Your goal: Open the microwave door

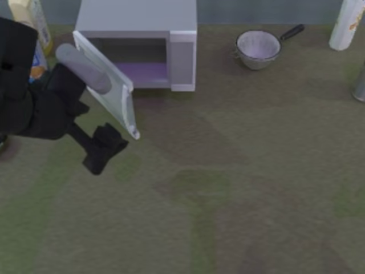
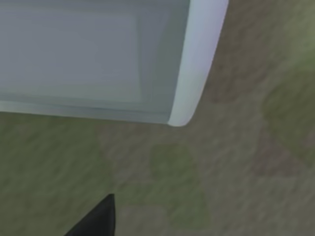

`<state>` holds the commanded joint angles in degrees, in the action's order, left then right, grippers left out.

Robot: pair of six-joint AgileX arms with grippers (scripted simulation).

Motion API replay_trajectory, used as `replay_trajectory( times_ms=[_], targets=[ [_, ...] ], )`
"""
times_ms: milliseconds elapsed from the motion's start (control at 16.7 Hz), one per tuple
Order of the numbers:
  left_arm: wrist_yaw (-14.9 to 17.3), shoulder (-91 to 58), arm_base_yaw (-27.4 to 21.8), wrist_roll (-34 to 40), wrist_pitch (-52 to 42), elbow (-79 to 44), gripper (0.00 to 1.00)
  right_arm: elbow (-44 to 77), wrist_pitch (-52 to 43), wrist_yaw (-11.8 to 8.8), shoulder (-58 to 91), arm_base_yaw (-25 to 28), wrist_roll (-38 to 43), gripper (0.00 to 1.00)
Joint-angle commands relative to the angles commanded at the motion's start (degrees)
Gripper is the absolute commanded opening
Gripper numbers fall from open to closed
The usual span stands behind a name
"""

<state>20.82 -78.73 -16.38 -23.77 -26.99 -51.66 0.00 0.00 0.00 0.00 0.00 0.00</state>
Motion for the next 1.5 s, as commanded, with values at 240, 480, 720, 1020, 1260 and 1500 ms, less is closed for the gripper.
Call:
replay_trajectory(
  times_ms=[240,480,720,1020,1260,1500],
  targets=[
    [-0.3,-0.8,0.1,0.6,-0.5,-0.9,1.0,0.0,0.0,0.0,0.0,0.0,0.0,1.0],
    [-4.6,-7.5,-2.3,9.1,-8.8,-9.5,1.0,0.0,0.0,0.0,0.0,0.0,0.0,1.0],
    [-12.3,-17.9,-6.5,26.9,-23.4,-27.2,1.0,0.0,0.0,0.0,0.0,0.0,0.0,1.0],
    [-24.1,-31.0,-12.6,57.8,-43.8,-55.6,1.0,0.0,0.0,0.0,0.0,0.0,0.0,1.0],
    [-33.5,-39.5,-16.8,80.7,-58.9,-74.9,1.0,0.0,0.0,0.0,0.0,0.0,0.0,1.0],
    [-40.4,-45.4,-19.8,94.9,-70.0,-86.8,1.0,0.0,0.0,0.0,0.0,0.0,0.0,1.0]
  ],
)
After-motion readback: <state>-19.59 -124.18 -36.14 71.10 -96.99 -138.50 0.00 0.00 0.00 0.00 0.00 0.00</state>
